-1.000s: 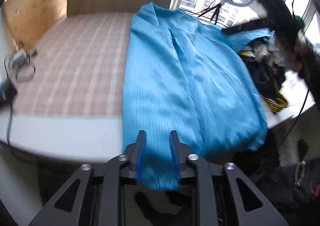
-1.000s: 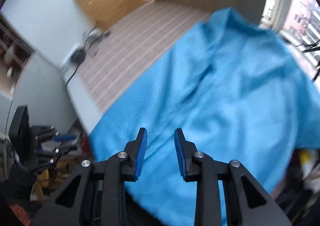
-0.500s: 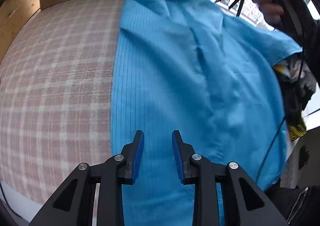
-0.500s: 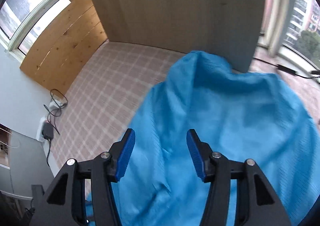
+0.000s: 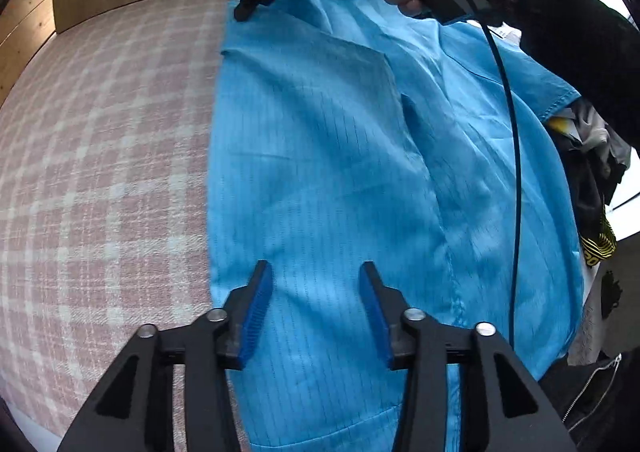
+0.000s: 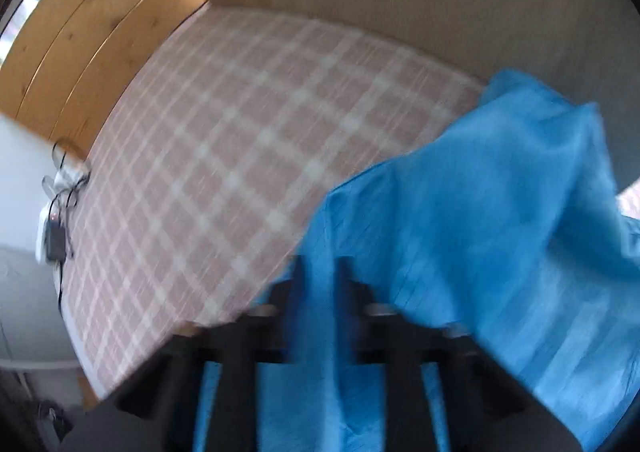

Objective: Fold clothes

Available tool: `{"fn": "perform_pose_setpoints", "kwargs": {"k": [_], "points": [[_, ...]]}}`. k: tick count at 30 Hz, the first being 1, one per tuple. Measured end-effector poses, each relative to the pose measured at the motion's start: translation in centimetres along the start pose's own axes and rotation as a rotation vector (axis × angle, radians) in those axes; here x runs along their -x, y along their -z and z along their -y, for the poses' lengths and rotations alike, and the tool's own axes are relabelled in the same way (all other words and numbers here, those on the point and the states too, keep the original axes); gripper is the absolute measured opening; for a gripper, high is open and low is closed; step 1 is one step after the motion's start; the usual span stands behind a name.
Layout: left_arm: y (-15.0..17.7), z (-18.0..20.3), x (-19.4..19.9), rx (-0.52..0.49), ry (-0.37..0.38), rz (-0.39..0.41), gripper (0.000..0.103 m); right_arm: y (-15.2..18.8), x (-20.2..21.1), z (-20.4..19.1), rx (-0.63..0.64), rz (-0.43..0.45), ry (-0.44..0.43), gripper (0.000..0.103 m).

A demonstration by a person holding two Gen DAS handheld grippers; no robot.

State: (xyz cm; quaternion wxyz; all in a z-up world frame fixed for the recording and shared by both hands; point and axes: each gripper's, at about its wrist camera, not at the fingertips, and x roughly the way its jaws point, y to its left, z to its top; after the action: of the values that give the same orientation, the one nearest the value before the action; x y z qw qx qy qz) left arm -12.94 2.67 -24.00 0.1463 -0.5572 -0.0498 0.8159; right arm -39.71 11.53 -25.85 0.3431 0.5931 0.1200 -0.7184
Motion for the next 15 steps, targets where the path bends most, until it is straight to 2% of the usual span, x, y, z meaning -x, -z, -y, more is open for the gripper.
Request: {"fn": "perform_pose_setpoints", "kwargs": {"k": [2, 8, 12, 14, 15], "points": [[0.0, 0.0, 0.2, -0.014, 0.005, 0.008, 0.048, -0.2, 0.4, -0.1, 0.035, 0.026, 0.016, 0.005], [0.0, -0.2, 0.4, -0.02, 0.036, 0.011, 0.053, -0.9, 1.3, 2.2, -0.057, 0.073, 0.149, 0.006], [0.1, 0.0, 0.4, -0.047, 0.04, 0.009, 0.058, 0.5, 6.4, 2.6, -0.111, 0.197, 0.036, 0.006], [0.1, 0.3, 0.3, -0.056, 0.041, 0.012, 0.062, 1.8, 9.4, 2.5, -0.124, 0.257, 0.027, 0.006], [0.1, 0.4, 0.3, -0.06, 0.042, 0.013, 0.064, 2.7, 10.9, 2.6, -0.138, 0.282, -0.005, 0.006]]}}
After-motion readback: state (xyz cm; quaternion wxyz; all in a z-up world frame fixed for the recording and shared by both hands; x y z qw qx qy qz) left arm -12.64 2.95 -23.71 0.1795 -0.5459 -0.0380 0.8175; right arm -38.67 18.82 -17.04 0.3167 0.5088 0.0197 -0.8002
